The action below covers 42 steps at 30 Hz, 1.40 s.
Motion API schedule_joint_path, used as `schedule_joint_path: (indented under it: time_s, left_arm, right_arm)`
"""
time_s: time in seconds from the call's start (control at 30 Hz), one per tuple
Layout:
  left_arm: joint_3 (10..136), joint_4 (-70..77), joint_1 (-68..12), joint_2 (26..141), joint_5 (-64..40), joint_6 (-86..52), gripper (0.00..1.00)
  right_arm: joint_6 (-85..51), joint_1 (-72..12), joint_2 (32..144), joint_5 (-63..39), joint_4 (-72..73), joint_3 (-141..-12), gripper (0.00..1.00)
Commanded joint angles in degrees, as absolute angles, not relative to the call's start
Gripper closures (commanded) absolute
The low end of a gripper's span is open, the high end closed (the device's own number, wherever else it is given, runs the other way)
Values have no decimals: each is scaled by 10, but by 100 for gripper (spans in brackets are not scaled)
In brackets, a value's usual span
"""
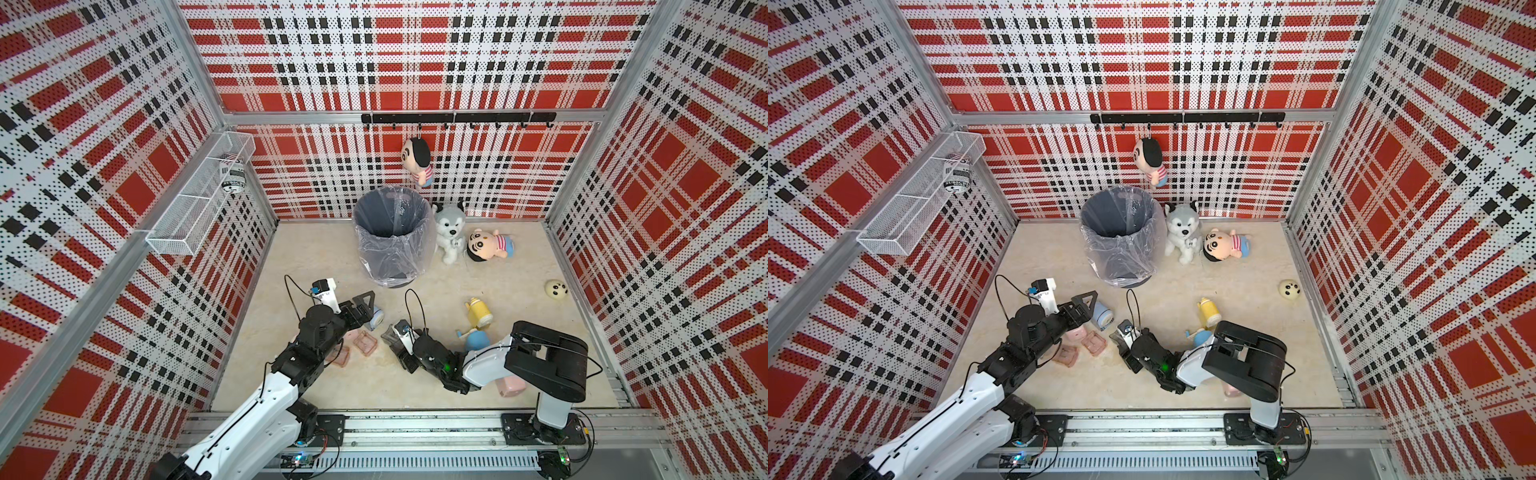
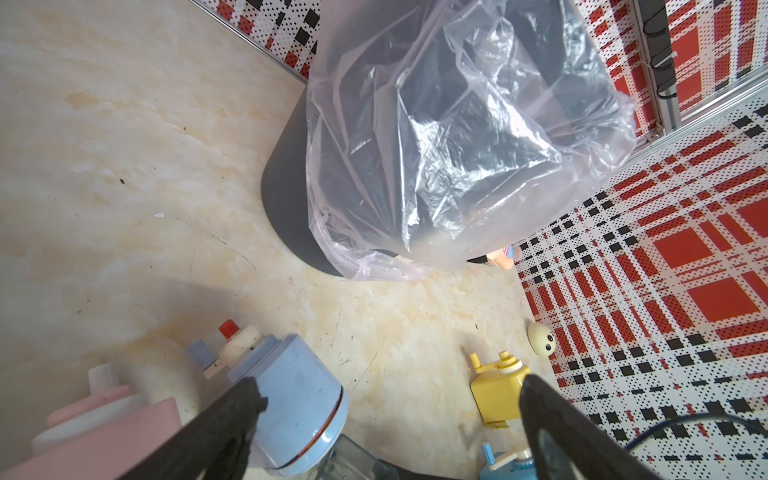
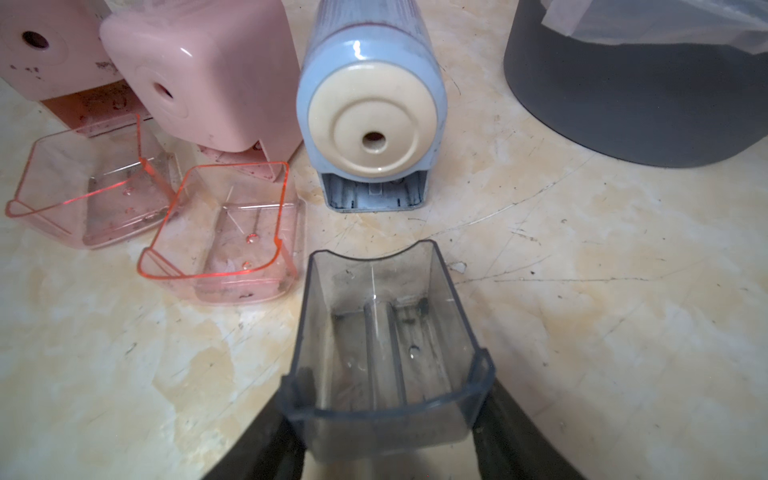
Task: Take out the pencil sharpener tray and clean the shavings
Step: Place the container at the center of the board.
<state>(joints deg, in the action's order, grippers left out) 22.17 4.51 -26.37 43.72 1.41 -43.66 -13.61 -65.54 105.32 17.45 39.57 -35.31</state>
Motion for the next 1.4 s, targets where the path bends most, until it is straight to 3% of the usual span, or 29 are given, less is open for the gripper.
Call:
schedule_joint_path:
  time_s: [0.0,0.23,0.83,1.03,1.2,1.37]
  left_arm:
    - [216,60,-259,434,5,-438,2]
    - [219,57,-258,431,4,-439,2]
    - [226,49,-264,434,8,-441,2]
    - [256,11,-300,437,63,-444,2]
    - [301,-20,-361,436,125,-452,2]
    - [343,-37,-427,437,181,-460,2]
  right_arm:
    - [-147,-659,1076,173,396,-365,40]
    - [-155,-659,1102,185,376,-390,39]
    - [-172,-659,1083,190,365,-390,22]
    - [-180,-659,1000,198,337,-374,0]
    - [-205,-658,890,251,239,-382,0]
    - [-264,-637,787,315,39,-441,0]
